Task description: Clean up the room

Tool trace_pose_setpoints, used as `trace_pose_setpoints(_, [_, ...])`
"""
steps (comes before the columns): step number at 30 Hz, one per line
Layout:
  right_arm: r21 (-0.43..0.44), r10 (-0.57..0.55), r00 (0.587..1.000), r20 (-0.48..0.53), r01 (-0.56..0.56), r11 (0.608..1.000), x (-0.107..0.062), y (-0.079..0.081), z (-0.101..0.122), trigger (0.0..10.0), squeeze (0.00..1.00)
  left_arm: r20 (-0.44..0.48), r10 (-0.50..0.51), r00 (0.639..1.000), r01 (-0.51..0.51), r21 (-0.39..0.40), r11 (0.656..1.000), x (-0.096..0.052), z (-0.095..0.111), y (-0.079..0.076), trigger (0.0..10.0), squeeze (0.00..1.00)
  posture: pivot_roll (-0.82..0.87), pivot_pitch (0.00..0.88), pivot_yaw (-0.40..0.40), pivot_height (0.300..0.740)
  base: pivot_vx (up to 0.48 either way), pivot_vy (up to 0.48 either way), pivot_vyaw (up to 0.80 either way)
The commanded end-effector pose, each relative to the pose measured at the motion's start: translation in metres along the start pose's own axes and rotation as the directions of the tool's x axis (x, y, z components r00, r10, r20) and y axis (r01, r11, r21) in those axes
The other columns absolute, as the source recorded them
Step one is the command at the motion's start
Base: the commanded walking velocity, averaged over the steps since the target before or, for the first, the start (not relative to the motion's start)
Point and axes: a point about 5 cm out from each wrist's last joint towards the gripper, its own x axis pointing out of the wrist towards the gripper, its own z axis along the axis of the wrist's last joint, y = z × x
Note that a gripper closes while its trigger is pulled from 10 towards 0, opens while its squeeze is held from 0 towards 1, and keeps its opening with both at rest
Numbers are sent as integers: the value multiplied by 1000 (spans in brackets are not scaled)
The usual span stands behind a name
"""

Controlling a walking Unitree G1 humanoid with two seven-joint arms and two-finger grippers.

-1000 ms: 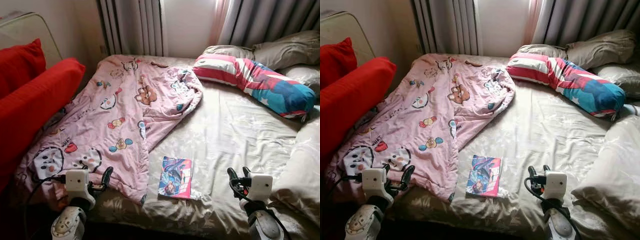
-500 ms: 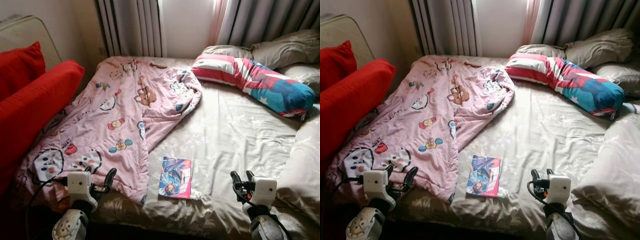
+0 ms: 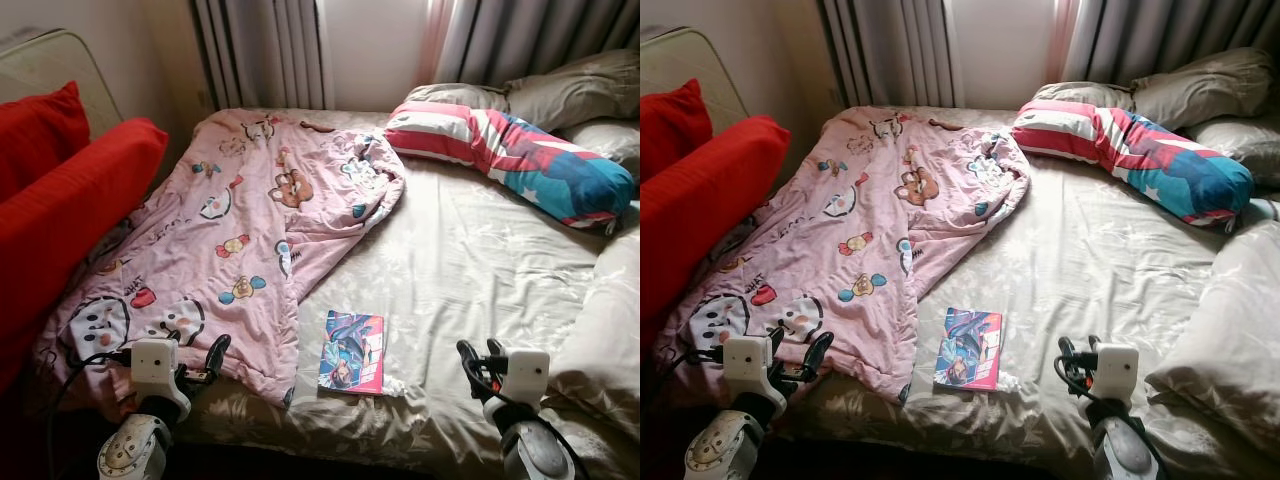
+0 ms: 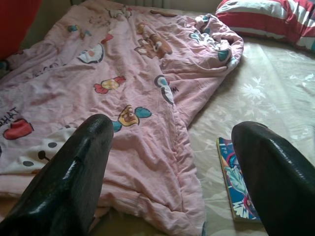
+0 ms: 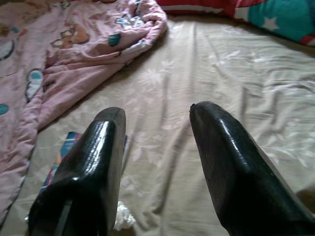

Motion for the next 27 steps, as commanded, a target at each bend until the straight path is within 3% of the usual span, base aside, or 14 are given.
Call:
trace_pose_setpoints(1, [8, 40, 999, 3, -40, 999, 2, 10, 1, 10000, 0, 16, 26, 1000, -26, -7, 1000, -1, 4, 4, 10000, 0, -27, 50, 63, 700, 0, 0, 0])
trace_pose_setpoints(8, [-19, 131, 991, 8, -131, 991, 3, 22, 3, 10000, 0, 4, 8, 1000, -8, 10, 1000, 1, 5, 4, 10000, 0, -24, 56, 55, 695, 0, 0, 0])
trace_pose_setpoints(17, [2, -13, 999, 41, 12, 1000, 5, 9, 10, 10000, 0, 9, 32, 999, -32, -14, 999, -2, 2, 0, 10000, 0, -19, 62, 31, 695, 0, 0, 0])
trace_pose_setpoints(27, [-30, -11, 1000, 1, 12, 999, -1, 7, 3, 10000, 0, -4, 31, 1000, -31, -17, 999, -5, -3, -2, 10000, 0, -32, 61, 27, 650, 0, 0, 0])
